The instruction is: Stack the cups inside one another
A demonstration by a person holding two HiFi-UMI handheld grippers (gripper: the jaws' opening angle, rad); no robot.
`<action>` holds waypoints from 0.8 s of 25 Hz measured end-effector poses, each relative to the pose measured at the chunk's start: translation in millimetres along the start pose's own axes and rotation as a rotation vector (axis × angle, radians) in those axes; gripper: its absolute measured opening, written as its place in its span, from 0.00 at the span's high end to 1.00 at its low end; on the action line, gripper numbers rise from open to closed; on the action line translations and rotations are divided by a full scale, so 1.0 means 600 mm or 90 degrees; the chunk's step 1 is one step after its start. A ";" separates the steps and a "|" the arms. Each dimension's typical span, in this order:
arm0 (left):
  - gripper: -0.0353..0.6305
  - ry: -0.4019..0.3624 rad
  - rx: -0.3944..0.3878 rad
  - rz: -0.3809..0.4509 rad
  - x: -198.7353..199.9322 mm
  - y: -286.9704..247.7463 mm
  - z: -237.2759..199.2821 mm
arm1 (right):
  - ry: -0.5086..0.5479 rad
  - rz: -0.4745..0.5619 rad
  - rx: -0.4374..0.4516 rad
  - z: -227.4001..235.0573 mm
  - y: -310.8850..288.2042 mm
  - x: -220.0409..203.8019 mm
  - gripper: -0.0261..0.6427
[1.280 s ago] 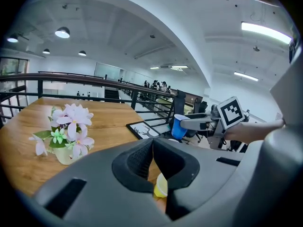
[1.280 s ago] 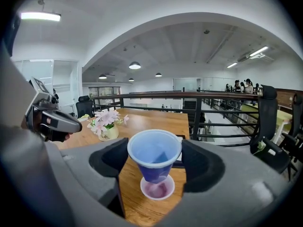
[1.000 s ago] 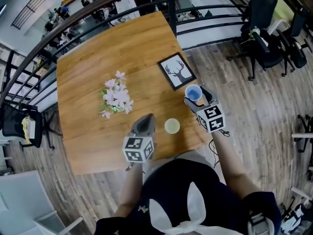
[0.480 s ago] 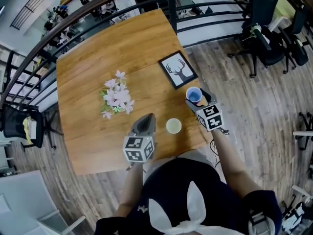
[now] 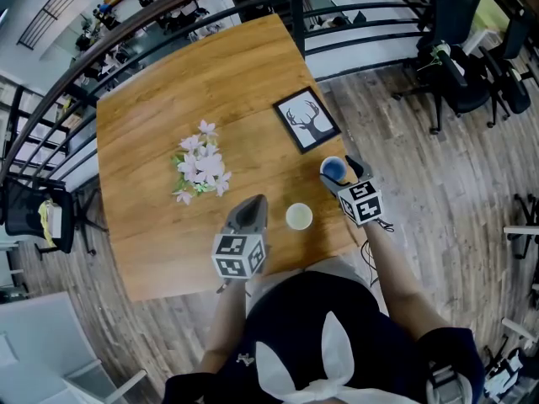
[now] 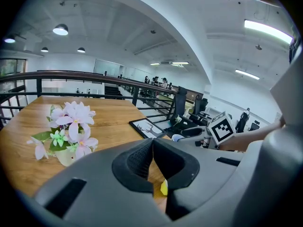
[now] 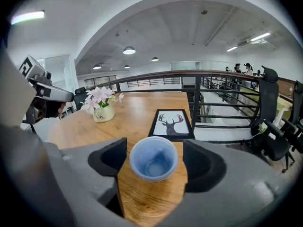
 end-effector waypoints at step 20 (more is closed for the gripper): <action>0.92 -0.006 -0.034 0.007 -0.001 0.003 0.022 | 0.019 0.116 -0.032 -0.029 0.099 0.097 0.66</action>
Point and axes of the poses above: the fingertips, and each gripper's own axes: y backward along the fingers, z to its right, x out of its top, the point moved 2 cm from there along y, backward along the fingers, and after that the axes turned 7 degrees about y, right-handed, at the moved point
